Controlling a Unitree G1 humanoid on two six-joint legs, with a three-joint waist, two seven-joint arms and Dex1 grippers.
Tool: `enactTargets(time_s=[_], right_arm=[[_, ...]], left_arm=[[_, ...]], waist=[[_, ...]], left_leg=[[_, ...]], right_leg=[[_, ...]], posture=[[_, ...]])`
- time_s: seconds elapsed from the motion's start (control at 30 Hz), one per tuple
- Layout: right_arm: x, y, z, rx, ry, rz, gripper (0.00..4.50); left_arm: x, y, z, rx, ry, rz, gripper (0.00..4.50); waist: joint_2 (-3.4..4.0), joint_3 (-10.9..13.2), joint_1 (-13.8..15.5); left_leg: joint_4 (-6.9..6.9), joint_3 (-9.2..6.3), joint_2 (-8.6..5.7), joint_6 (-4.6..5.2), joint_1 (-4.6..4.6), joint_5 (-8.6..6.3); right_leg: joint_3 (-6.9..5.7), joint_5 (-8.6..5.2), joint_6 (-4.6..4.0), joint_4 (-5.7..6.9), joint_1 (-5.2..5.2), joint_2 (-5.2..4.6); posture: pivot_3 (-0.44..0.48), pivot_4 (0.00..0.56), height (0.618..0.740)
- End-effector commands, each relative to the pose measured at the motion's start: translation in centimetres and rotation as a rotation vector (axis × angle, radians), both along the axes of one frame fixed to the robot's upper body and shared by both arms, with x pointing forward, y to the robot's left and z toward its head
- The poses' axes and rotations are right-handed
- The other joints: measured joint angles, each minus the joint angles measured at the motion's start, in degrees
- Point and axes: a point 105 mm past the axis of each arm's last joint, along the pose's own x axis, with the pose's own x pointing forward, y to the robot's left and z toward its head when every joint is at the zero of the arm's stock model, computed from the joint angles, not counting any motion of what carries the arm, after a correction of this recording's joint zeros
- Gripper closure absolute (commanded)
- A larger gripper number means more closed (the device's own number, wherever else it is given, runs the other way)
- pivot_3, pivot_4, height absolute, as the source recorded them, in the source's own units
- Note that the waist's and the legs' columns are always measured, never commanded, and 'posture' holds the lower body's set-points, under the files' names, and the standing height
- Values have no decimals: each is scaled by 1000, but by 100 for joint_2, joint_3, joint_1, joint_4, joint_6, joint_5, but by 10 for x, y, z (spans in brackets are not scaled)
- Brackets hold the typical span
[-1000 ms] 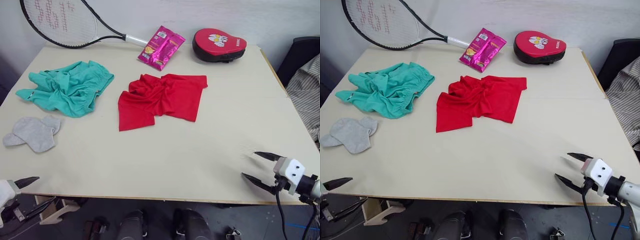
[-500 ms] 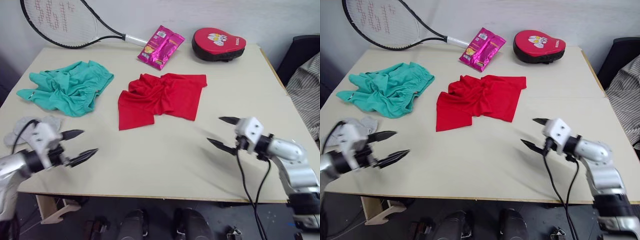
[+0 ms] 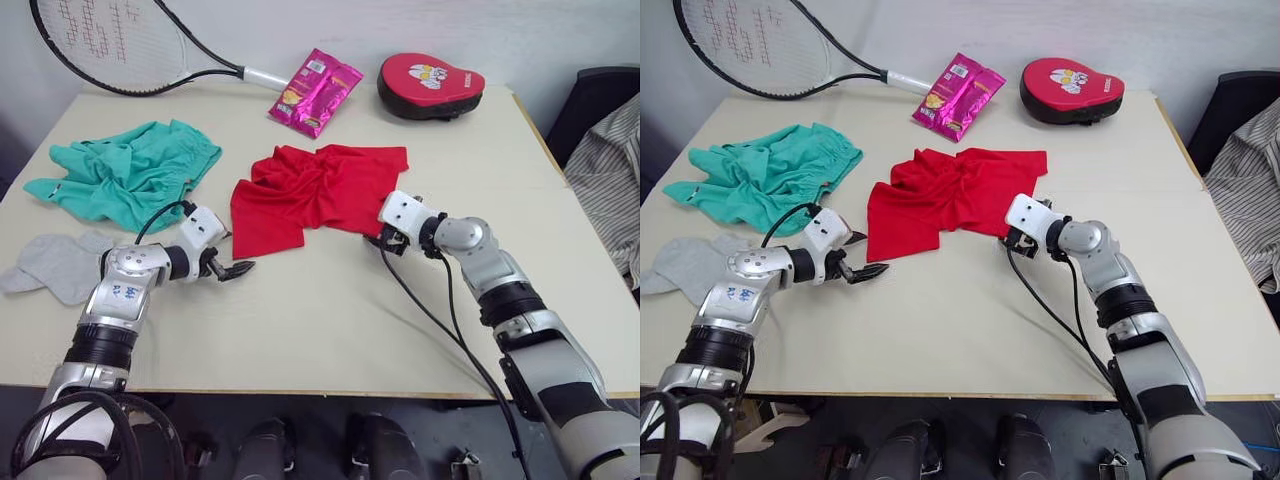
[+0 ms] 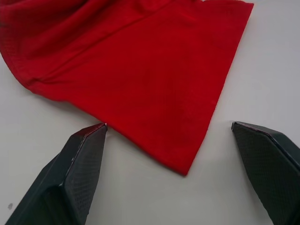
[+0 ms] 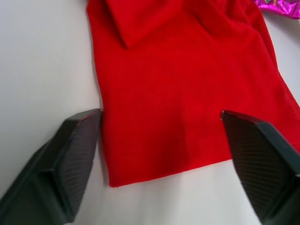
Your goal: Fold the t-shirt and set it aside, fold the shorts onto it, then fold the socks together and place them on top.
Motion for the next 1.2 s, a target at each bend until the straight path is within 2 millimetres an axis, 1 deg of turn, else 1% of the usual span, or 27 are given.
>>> enactTargets(time_s=[0.03,0.07,0.17,0.27,0.3,0.33,0.47,0.5,0.57,0.63,0.7,0.73,0.83,0.9,0.97,1.0,1.07,1.13,1.2], right_arm=[[4,-13,-9,-7,47,-55,1553],[4,-13,-10,4,69,-47,1888],[2,-13,-12,29,117,-34,2945],[1,-12,-14,74,173,-27,4008],[1,-12,-14,82,183,-25,4327],[1,-13,-14,92,190,-27,4500],[-1,-12,-8,168,248,-11,4500],[-2,-12,-5,180,254,-2,4500],[-3,-12,0,205,266,6,4500],[-8,-11,9,231,281,46,4500],[-22,-16,22,260,317,112,4500],[-29,-17,26,265,332,130,4500],[-50,-27,29,237,363,168,4500],[-68,-35,31,214,388,193,4500],[-91,-48,29,196,424,233,4500],[-103,-54,27,187,448,248,4500],[-121,-66,21,155,492,264,4500],[-137,-78,16,131,550,253,4500],[-150,-87,12,110,604,238,4500]], left_arm=[[1,8,-19,65,93,-1,399],[0,8,-22,72,119,-15,590],[1,10,-30,99,152,-26,1519],[4,13,-36,80,180,-4,2422],[5,13,-37,60,186,5,2660],[7,13,-38,45,186,15,2965],[5,11,-43,-8,210,2,4216],[6,10,-43,-21,205,3,4452],[6,11,-41,-25,195,1,4481],[8,8,-25,-80,148,-14,4481],[1,9,4,-147,91,-71,4481],[-4,11,13,-162,81,-89,4481],[-21,16,30,-185,69,-131,4481],[-38,18,42,-208,62,-185,4481],[-61,19,55,-241,70,-240,4481],[-72,19,58,-256,98,-256,4481],[-95,18,58,-269,164,-289,4481],[-129,15,50,-270,280,-353,4481],[-155,12,45,-273,374,-390,4481]], waist=[[0,0,3],[0,0,2],[1,-2,4],[1,-3,2],[1,-3,3],[1,-3,5],[2,-4,-5],[2,-4,-10],[2,-4,-13],[2,-4,-14],[4,-2,-14],[5,-2,-18],[5,1,-12],[5,3,-5],[6,5,2],[7,6,4],[7,10,8],[10,14,8],[15,19,-2]], left_leg=[[5,-2,-2,0,3,0],[5,-3,-4,1,6,0],[4,-4,-7,1,15,0],[4,-3,-10,1,23,0],[4,-3,-10,2,26,0],[4,-2,-12,2,32,-1],[2,0,-13,5,49,-2],[0,2,-13,6,50,-3],[-2,4,-12,6,53,-4],[-2,4,-12,6,52,-4],[-1,4,-12,6,43,-4],[-1,2,-11,6,26,-4],[4,-3,-9,6,-19,-5],[1,-3,-9,10,-26,-10],[1,-3,-11,15,-27,-15],[2,-3,-12,18,-27,-17],[1,-6,-12,19,-25,-21],[2,-8,-13,21,-16,-24],[-2,-9,-11,18,-12,-39]], right_leg=[[1,0,0,-2,1,-5],[0,0,0,0,1,-12],[0,0,-1,8,6,-22],[-2,0,-1,11,13,-27],[-2,0,-1,11,15,-27],[-3,0,-1,13,20,-30],[-3,0,-1,15,30,-36],[-3,0,-1,16,30,-36],[-3,-1,-2,17,30,-37],[-3,-1,-2,17,29,-37],[-2,-1,-2,17,21,-37],[-3,-1,-2,21,8,-36],[-9,-1,-2,27,-23,-32],[-11,-1,-2,8,-23,-29],[-12,-1,-2,-1,-21,-32],[-12,-1,-2,-2,-19,-34],[-12,-1,-1,-11,-13,-36],[-12,-1,0,-36,-4,-40],[-10,0,1,-38,-5,-43]], posture=[[0,150,740],[0,150,740],[0,150,740],[0,150,740],[0,150,740],[0,150,740],[0,150,740],[0,150,740],[0,150,740],[0,150,740],[0,150,740],[0,150,740],[0,150,740],[0,150,740],[0,150,740],[0,150,740],[0,150,740],[0,150,740],[0,150,740]])
